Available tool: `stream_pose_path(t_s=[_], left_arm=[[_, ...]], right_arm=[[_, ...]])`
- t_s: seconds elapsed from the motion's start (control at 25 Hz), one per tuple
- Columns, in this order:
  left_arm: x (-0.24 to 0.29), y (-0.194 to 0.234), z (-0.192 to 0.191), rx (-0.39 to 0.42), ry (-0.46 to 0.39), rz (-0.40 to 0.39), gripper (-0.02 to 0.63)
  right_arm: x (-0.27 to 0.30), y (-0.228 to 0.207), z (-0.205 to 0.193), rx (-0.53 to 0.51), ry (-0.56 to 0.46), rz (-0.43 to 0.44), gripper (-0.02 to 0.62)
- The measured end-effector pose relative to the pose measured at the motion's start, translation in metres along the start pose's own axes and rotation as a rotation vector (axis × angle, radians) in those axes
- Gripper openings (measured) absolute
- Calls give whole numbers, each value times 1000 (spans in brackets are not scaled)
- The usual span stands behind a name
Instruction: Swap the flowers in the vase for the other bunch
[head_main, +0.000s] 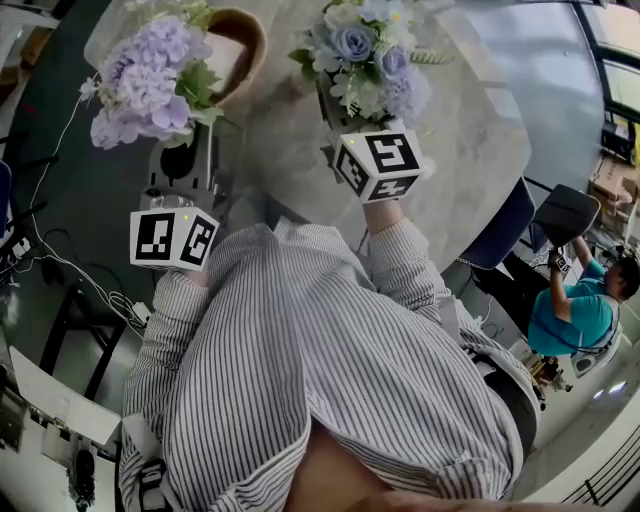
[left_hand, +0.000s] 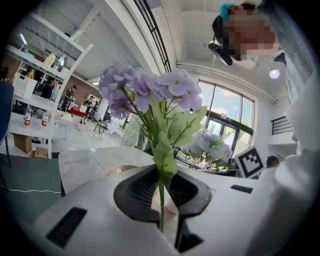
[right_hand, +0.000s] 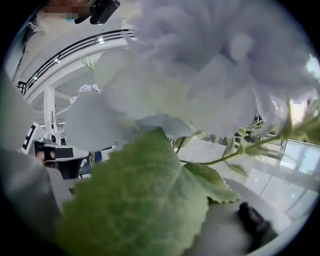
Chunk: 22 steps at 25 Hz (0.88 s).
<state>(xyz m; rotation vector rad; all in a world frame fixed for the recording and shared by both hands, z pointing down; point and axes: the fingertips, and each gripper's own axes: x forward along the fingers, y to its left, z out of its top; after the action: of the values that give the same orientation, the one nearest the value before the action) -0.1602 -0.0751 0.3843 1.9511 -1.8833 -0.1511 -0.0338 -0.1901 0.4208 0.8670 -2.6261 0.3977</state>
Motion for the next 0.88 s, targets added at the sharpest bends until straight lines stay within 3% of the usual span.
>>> stream_pose_path(t_s=[0.08,0.16,0.52,0.88], left_arm=[[0,1,0,4,0,-7,51],[0,1,0,9,0,-13,51],[3,-1,6,30,-16,-57,51],[6,-2,10,55,-34,-98,51]], right_arm=[[2,5,-1,15,-12,-1,108],[3,8,-1,29,-25,-6,123],[3,5,-10,92,-25,-46,170],[2,13,-20,92,-3,-32,186]])
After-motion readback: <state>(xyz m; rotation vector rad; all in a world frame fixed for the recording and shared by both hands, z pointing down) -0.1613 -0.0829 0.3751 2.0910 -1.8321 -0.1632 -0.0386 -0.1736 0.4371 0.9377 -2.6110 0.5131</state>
